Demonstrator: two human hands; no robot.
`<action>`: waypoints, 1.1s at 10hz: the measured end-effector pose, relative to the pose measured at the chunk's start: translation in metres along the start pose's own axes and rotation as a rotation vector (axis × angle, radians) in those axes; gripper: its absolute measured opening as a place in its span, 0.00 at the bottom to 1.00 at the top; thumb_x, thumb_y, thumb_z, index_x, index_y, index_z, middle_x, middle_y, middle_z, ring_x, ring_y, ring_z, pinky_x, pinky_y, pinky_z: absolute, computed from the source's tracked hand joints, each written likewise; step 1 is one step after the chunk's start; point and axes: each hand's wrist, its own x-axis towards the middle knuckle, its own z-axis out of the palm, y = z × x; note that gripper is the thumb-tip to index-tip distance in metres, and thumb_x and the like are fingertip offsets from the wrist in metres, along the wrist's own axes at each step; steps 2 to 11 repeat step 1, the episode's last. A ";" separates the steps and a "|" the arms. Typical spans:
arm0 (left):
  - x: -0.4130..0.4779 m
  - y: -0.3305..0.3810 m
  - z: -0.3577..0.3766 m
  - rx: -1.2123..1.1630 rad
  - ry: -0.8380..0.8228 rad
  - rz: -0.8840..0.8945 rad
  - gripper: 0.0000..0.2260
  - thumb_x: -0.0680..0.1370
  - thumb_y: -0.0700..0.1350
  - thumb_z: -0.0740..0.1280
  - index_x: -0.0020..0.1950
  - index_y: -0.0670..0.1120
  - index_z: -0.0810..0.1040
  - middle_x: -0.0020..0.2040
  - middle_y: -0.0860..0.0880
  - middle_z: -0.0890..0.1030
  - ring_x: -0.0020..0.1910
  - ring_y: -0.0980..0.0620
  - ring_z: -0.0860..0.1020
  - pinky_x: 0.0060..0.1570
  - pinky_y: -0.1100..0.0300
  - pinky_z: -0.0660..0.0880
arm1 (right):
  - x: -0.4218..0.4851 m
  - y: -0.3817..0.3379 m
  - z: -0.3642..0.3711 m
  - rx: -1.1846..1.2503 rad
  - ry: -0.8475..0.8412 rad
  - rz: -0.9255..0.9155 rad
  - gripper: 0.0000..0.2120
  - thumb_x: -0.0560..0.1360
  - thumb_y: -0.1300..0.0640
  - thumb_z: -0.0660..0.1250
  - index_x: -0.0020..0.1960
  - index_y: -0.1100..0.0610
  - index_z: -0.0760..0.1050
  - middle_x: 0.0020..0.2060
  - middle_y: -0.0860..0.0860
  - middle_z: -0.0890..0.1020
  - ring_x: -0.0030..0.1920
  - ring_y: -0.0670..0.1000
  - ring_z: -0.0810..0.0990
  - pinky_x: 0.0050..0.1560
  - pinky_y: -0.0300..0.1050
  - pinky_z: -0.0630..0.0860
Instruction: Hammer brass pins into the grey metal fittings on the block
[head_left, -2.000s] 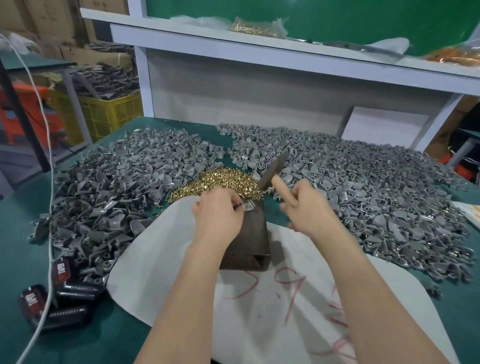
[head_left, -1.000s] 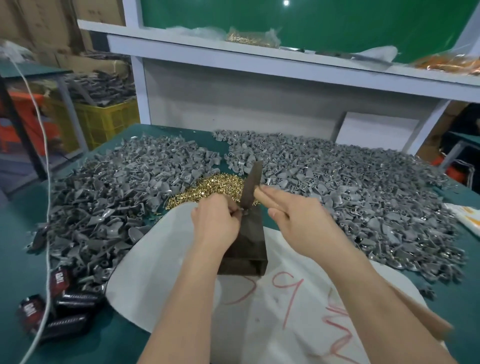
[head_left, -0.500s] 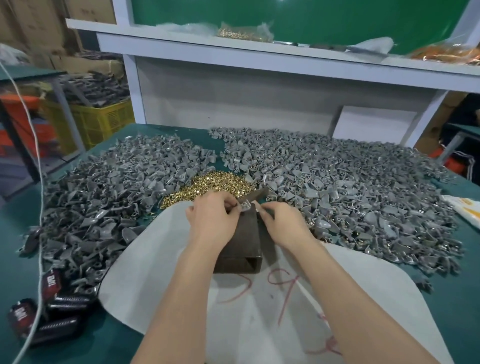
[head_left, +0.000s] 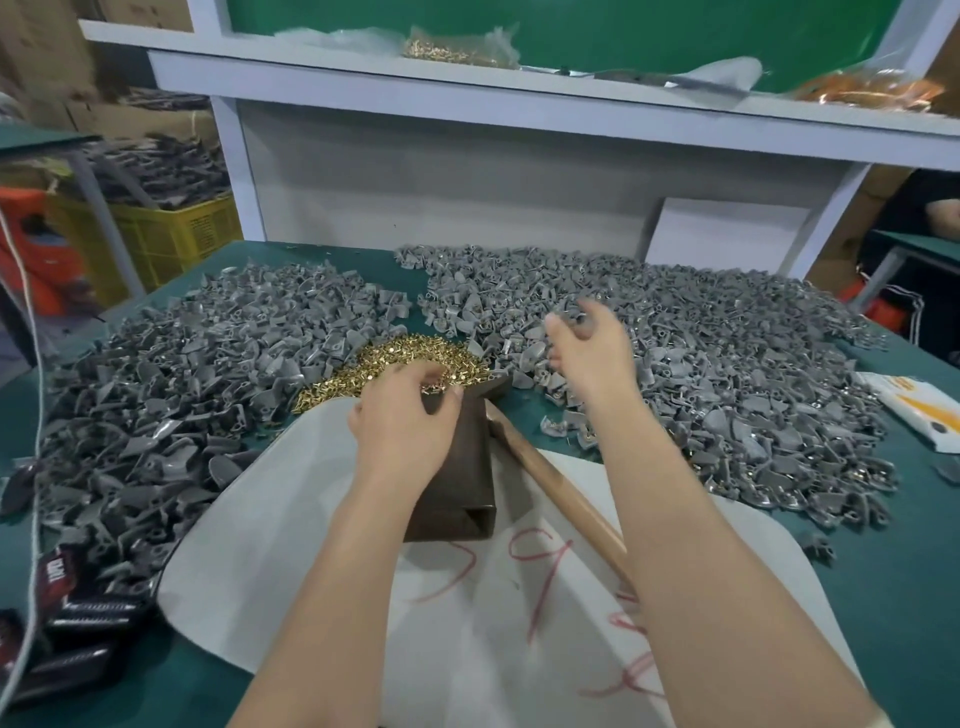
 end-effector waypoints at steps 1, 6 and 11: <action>0.001 -0.001 0.001 -0.011 0.037 -0.004 0.12 0.78 0.49 0.64 0.61 0.49 0.78 0.61 0.49 0.76 0.62 0.47 0.73 0.64 0.45 0.67 | 0.007 0.007 -0.004 -0.021 -0.004 0.115 0.35 0.78 0.58 0.63 0.77 0.48 0.45 0.71 0.54 0.66 0.58 0.56 0.79 0.56 0.56 0.77; 0.001 -0.001 0.001 -0.011 0.037 -0.004 0.12 0.78 0.49 0.64 0.61 0.49 0.78 0.61 0.49 0.76 0.62 0.47 0.73 0.64 0.45 0.67 | 0.007 0.007 -0.004 -0.021 -0.004 0.115 0.35 0.78 0.58 0.63 0.77 0.48 0.45 0.71 0.54 0.66 0.58 0.56 0.79 0.56 0.56 0.77; 0.001 -0.001 0.001 -0.011 0.037 -0.004 0.12 0.78 0.49 0.64 0.61 0.49 0.78 0.61 0.49 0.76 0.62 0.47 0.73 0.64 0.45 0.67 | 0.007 0.007 -0.004 -0.021 -0.004 0.115 0.35 0.78 0.58 0.63 0.77 0.48 0.45 0.71 0.54 0.66 0.58 0.56 0.79 0.56 0.56 0.77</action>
